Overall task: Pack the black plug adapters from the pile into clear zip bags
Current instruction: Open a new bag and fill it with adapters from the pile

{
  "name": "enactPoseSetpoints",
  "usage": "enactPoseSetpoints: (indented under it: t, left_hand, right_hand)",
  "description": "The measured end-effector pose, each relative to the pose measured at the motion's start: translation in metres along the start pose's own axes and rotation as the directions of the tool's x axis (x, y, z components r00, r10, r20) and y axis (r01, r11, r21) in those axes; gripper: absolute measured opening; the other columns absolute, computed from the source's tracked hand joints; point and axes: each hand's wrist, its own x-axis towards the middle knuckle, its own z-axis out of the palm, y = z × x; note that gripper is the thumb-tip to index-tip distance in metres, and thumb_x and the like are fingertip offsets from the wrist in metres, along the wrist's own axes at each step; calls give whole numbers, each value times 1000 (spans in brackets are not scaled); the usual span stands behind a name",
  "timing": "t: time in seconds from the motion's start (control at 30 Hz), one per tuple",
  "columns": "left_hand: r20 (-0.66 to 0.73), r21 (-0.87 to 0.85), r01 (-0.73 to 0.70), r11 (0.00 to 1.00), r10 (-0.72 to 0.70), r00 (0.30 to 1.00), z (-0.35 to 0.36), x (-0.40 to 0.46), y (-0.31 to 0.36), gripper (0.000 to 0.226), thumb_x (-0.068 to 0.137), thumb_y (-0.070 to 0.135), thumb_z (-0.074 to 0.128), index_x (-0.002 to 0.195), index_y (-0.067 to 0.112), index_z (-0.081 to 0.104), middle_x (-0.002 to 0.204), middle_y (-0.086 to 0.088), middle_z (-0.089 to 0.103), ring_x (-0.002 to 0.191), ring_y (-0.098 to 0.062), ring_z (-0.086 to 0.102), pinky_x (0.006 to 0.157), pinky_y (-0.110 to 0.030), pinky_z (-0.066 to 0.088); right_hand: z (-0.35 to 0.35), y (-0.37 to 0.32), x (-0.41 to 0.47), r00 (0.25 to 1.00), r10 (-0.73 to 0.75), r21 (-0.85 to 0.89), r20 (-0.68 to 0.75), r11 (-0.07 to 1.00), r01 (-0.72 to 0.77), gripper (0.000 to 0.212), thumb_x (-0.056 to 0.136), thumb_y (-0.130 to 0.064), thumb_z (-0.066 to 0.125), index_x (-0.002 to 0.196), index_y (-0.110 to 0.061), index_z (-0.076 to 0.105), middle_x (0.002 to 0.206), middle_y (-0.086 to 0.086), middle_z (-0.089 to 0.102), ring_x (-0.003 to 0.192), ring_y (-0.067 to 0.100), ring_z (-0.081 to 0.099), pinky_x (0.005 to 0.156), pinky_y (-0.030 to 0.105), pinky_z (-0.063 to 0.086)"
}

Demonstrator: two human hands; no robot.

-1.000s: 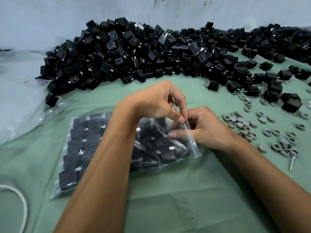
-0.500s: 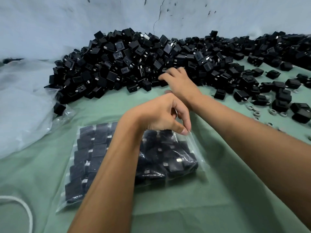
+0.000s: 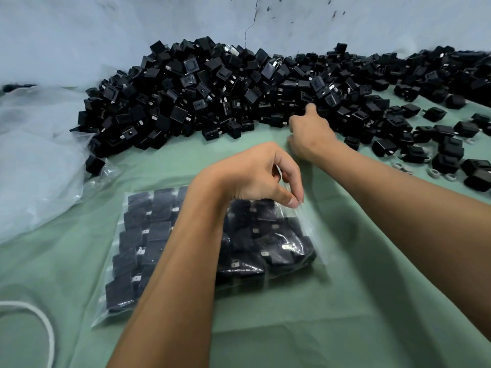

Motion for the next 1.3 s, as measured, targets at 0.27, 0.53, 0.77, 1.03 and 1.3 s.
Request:
enactPoseSetpoints:
  t: [0.27, 0.53, 0.77, 1.03, 1.3]
  left_hand:
    - [2, 31, 0, 1000, 0, 1000, -2, -3, 4, 18, 75, 13, 90, 75, 29, 81, 89, -6, 67, 72, -22, 50, 72, -33, 46]
    - [-5, 82, -43, 996, 43, 999, -2, -3, 10, 15, 76, 14, 89, 80, 27, 81, 94, -21, 67, 73, -37, 51, 70, -43, 49]
    - [8, 95, -72, 993, 71, 997, -4, -3, 9, 15, 76, 10, 89, 82, 21, 81, 75, 6, 64, 64, 0, 50, 69, -17, 43]
    - [8, 93, -82, 992, 82, 997, -4, -3, 11, 15, 77, 12, 88, 80, 24, 81, 84, -6, 71, 67, -2, 49, 71, -26, 44]
    - [9, 95, -79, 992, 79, 997, -4, -2, 9, 15, 76, 12, 89, 79, 25, 80, 69, 17, 64, 63, 1, 48, 68, -17, 42]
  right_hand:
    - [-22, 44, -58, 978, 179, 284, -107, 948, -143, 30, 89, -6, 58, 117, -15, 54, 104, 15, 60, 87, 35, 59, 73, 35, 45]
    - [-29, 25, -152, 950, -57, 947, 307, 118, -299, 10, 91, 5, 69, 101, 2, 70, 86, 20, 69, 62, 23, 70, 53, 25, 58]
    - [-25, 9, -161, 971, -138, 942, 194, 301, -145, 6, 82, -12, 85, 85, -13, 80, 84, 17, 77, 65, 32, 70, 60, 38, 59]
    - [-24, 12, -158, 963, -211, 931, 168, 354, -85, 12, 83, -20, 86, 92, -13, 82, 89, 12, 79, 91, 40, 75, 86, 61, 57]
    - [-23, 18, -156, 959, -219, 926, 180, 366, -91, 14, 83, -30, 85, 87, -17, 82, 83, 21, 75, 65, 23, 57, 59, 31, 44]
